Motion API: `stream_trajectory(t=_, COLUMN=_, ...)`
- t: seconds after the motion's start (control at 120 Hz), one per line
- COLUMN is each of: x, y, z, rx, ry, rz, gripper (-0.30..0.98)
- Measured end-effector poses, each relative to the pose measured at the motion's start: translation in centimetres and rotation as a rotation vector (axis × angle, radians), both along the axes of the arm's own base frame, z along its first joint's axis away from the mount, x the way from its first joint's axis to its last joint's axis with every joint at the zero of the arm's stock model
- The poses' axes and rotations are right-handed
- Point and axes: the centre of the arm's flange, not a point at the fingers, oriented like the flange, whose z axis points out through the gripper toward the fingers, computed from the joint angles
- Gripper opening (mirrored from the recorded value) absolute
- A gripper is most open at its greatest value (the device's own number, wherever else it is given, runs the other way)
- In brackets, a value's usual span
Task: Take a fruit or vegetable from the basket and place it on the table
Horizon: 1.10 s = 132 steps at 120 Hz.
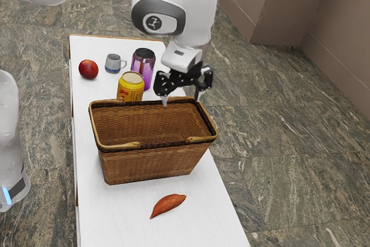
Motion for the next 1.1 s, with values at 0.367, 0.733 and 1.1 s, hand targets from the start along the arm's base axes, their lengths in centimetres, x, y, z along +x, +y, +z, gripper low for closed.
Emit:
stream_trajectory(t=0.367, x=-6.3, y=1.5, z=-6.1, rx=-0.036, ry=0.051, rz=-0.096, gripper=0.69)
stream_trajectory(t=0.733, x=-6.4, y=0.5, z=-9.4, rx=-0.087, ry=0.084, rz=-0.172, gripper=0.69)
stream_trajectory(t=1.1, x=-5.8, y=-0.6, z=-10.5, rx=-0.112, ry=0.073, rz=-0.134, gripper=0.69)
